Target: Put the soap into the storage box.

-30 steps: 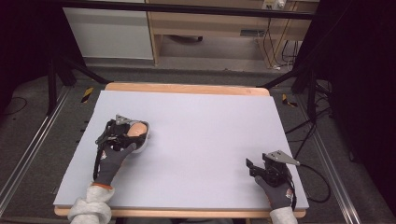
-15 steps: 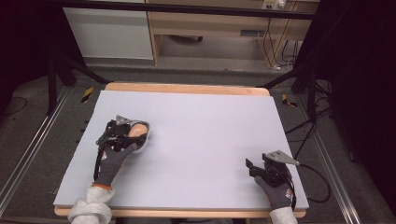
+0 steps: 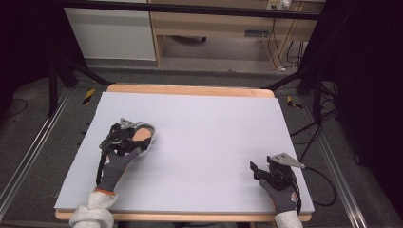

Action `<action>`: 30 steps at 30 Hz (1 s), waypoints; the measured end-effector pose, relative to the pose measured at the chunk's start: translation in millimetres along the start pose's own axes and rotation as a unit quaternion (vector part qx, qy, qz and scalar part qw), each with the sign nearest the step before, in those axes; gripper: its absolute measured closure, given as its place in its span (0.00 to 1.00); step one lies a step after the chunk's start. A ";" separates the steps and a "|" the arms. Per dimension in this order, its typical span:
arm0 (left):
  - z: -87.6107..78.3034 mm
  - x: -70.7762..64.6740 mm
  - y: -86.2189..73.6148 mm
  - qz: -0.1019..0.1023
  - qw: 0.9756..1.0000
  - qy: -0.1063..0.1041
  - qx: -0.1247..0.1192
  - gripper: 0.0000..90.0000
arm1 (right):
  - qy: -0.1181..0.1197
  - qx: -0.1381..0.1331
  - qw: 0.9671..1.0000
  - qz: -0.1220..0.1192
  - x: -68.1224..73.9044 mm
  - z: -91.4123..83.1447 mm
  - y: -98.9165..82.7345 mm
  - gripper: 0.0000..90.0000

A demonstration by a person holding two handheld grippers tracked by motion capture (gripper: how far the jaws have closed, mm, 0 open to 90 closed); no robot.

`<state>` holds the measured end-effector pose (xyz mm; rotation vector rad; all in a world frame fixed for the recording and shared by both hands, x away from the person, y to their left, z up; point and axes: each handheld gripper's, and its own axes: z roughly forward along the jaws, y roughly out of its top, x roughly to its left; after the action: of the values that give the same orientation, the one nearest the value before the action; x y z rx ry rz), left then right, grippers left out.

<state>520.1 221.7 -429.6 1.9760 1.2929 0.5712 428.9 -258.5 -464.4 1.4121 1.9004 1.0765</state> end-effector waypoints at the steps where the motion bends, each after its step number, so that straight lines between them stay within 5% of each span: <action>1: -1.8 -1.9 0.1 0.005 1.000 0.000 -0.004 0.30 | 0.000 0.000 1.000 0.000 0.1 0.0 0.0 0.31; 21: -19.0 -21.8 3.0 0.032 0.999 -0.016 -0.028 0.31 | 0.000 0.000 1.000 0.000 0.1 -0.1 0.1 0.31; 30: -31.0 -28.4 -10.5 0.040 0.998 -0.046 -0.033 0.31 | -0.003 -0.003 1.000 0.002 -1.2 -0.9 0.0 0.31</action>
<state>481.1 208.1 -416.7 1.9824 1.1289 0.5487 428.6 -259.9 -463.9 1.4149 1.8907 1.0781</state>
